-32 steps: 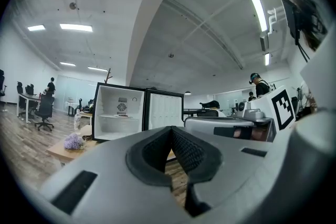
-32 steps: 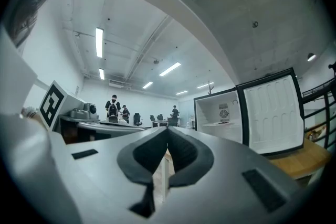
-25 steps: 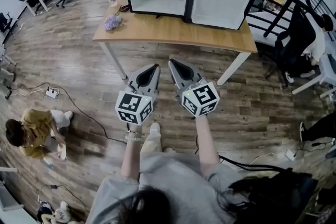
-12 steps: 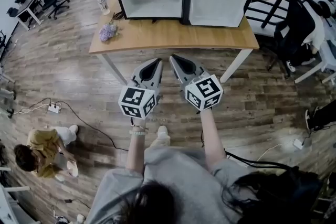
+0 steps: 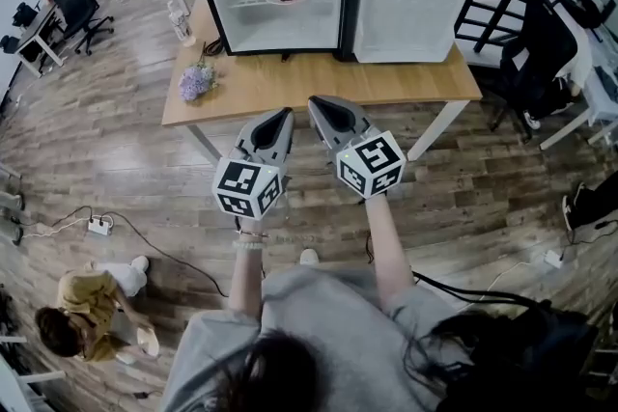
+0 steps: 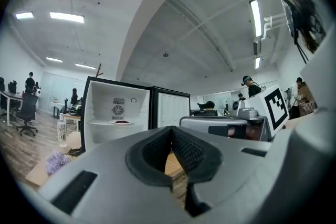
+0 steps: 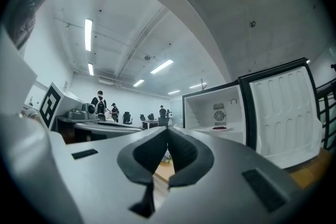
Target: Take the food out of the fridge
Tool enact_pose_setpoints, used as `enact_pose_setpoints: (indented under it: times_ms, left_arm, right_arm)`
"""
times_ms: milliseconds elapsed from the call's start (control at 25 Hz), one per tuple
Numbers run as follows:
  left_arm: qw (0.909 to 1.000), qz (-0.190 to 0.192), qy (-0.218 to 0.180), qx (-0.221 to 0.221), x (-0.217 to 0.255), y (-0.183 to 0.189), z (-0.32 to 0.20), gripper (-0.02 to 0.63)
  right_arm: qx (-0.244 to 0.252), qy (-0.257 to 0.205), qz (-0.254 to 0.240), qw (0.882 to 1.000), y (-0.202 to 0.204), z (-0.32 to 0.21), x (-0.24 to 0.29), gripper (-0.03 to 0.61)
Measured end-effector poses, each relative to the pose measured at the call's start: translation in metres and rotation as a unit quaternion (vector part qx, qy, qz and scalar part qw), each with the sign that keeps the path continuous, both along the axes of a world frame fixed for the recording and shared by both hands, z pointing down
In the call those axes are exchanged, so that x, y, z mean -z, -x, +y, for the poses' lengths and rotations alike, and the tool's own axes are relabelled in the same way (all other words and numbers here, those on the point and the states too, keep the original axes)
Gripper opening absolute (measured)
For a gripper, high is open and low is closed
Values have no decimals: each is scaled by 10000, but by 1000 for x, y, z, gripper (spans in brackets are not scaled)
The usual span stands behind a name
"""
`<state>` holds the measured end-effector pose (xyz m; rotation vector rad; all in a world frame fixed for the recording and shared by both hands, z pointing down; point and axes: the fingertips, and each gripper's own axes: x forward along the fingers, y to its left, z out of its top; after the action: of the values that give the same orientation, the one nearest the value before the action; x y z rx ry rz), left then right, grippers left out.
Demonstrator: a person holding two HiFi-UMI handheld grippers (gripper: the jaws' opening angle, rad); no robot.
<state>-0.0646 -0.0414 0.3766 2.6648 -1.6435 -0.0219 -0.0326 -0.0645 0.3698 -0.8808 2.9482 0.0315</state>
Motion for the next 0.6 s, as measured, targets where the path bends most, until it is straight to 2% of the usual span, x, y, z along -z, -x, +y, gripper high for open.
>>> enact_pose_setpoints:
  times_ms: [200,600]
  left_arm:
    - [10000,36,23,-17,-5,22,-18,8]
    - [9996,183,211,-50,-20,37,-51,8]
  right_arm:
    - [9,1,68,10000,27,-14,-6,9]
    - [-135,247,53,9996,35,-50,-21,9]
